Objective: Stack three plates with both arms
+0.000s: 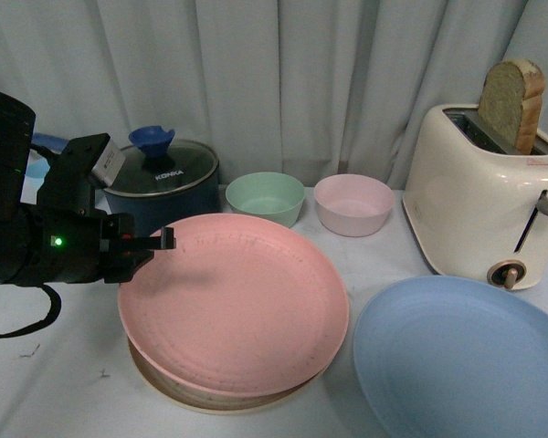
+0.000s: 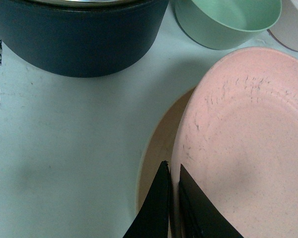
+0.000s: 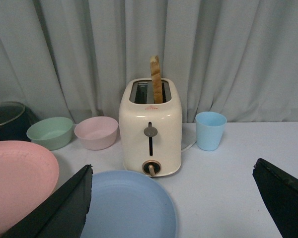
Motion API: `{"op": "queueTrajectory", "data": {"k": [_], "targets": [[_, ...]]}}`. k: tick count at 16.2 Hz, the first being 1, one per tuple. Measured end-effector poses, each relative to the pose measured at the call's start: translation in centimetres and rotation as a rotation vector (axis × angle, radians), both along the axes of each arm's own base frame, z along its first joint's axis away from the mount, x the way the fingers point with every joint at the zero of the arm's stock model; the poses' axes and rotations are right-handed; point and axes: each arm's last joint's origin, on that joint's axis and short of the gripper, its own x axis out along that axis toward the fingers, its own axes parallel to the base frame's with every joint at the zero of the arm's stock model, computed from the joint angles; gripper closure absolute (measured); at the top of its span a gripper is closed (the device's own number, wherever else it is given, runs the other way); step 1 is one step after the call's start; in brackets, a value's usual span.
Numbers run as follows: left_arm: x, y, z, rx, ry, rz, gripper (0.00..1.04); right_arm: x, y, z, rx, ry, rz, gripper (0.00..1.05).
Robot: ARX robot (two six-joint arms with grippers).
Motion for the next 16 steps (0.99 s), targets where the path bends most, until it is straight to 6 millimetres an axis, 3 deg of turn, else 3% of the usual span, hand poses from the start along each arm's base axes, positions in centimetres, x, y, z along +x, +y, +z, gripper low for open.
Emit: {"op": "queueTrajectory", "data": {"k": [2,7,9,10,11,12,13,15,16], "targets": [[0.1,-0.1,-0.3,-0.001,0.004,-0.003,1.02,0.0,0.0,0.0,0.0,0.0,0.0,0.06],[0.1,0.0,-0.5,-0.044,0.027,0.015,0.47,0.0,0.0,0.0,0.0,0.0,0.0,0.06],[-0.8,0.9,1.9,-0.067,-0.072,0.043,0.25,0.0,0.0,0.0,0.0,0.0,0.0,0.06],[-2.4,2.2,6.4,-0.093,-0.218,0.077,0.05,0.0,0.0,0.0,0.0,0.0,0.0,0.06],[-4.6,3.8,10.0,-0.101,-0.312,0.121,0.07,0.0,0.0,0.0,0.0,0.0,0.0,0.06],[-5.9,4.5,11.9,-0.093,-0.356,0.146,0.07,0.0,0.0,0.0,0.0,0.0,0.0,0.06],[-7.0,4.7,13.4,-0.035,-0.528,0.199,0.13,0.0,0.0,0.0,0.0,0.0,0.0,0.06],[-11.5,5.0,14.6,0.081,-0.719,0.263,0.37,0.0,0.0,0.0,0.0,0.0,0.0,0.06],[-12.4,5.0,14.4,0.098,-0.734,0.259,0.44,0.0,0.0,0.0,0.0,0.0,0.0,0.06]]}}
